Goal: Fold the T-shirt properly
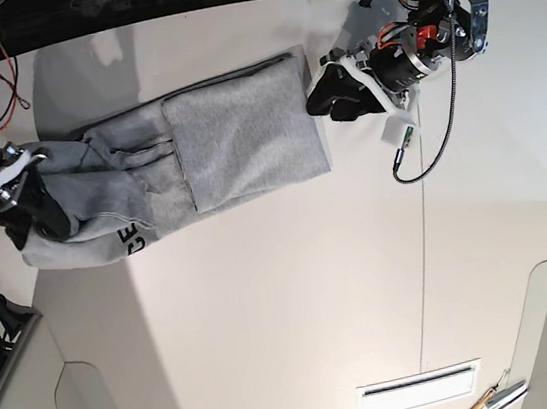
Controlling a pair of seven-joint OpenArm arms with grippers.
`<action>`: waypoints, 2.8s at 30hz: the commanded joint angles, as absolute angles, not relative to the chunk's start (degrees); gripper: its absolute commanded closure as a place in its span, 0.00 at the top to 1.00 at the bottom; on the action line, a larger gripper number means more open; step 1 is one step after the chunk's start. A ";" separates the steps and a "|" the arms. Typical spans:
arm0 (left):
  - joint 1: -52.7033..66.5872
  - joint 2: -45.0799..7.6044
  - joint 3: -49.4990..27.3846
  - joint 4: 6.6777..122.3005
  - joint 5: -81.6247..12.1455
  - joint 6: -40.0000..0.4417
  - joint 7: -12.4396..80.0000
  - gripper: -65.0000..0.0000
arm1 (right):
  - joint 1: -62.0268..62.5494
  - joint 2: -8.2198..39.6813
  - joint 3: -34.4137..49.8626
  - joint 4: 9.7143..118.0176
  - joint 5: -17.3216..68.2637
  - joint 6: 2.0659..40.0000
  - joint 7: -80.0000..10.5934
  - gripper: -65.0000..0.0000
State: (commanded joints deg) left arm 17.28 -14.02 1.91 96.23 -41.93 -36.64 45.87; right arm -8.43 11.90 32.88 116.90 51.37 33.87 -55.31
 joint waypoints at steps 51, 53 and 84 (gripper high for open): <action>23.46 -12.71 -28.86 107.44 -60.14 -40.00 58.39 0.52 | 3.03 -0.19 -35.99 102.04 14.06 33.61 -40.49 0.39; 24.18 -12.71 -30.13 107.46 -60.95 -40.00 58.39 0.52 | 4.80 -0.25 -36.88 102.06 13.65 33.23 -40.49 0.39; 24.95 -12.73 -31.20 107.46 -70.91 -40.00 63.05 0.52 | 9.28 -8.71 -23.70 75.79 20.91 32.71 -30.02 0.00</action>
State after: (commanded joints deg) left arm 24.95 -12.73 -31.20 107.46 -70.91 -40.00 63.05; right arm 9.28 -8.71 -23.70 75.79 20.91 32.71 -30.02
